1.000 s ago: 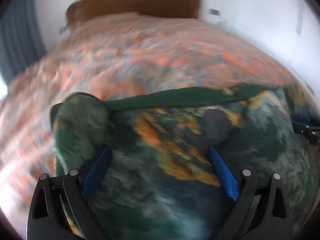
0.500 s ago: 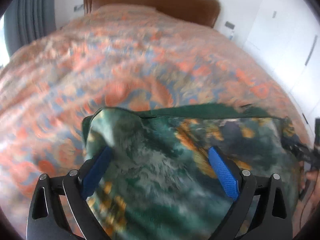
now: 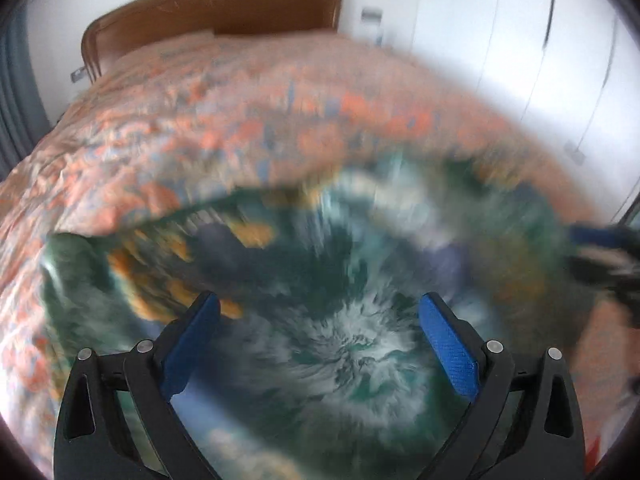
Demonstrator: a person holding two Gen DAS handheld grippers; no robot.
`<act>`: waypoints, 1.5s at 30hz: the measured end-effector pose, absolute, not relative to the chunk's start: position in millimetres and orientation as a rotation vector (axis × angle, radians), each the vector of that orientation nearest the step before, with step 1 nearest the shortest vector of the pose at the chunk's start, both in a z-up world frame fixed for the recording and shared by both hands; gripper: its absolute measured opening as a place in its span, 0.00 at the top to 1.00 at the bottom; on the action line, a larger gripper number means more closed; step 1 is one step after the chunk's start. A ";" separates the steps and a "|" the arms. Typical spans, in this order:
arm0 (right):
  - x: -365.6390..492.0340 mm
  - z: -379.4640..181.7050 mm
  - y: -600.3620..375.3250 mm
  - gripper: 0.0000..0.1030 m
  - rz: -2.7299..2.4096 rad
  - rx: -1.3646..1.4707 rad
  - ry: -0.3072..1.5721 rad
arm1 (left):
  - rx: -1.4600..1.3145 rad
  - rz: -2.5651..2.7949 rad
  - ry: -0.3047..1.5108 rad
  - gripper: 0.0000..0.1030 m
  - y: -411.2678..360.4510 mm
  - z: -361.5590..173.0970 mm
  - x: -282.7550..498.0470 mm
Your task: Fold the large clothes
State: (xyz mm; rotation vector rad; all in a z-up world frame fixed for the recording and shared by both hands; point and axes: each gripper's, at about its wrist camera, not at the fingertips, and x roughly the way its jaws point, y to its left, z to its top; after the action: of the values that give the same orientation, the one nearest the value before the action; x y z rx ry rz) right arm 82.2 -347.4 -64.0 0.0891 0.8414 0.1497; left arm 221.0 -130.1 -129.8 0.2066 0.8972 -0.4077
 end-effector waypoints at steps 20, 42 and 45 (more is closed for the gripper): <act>-24.4 -115.0 -385.6 0.35 0.104 0.179 0.881 | 0.298 -0.507 0.887 0.02 -118.3 -142.7 103.0; -59.8 -127.3 -475.0 0.33 0.059 0.498 0.842 | 0.143 -0.600 0.915 0.02 -126.0 -96.6 123.7; -49.4 -141.3 -487.1 0.25 0.112 0.663 0.813 | -0.008 -0.772 0.914 0.01 -142.9 -89.5 121.0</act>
State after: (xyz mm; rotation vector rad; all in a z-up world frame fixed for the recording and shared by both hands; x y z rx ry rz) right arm -49.4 -487.1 -141.3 0.6629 0.8132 0.1125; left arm 121.0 -142.9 -89.5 -0.0081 0.9139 -0.7718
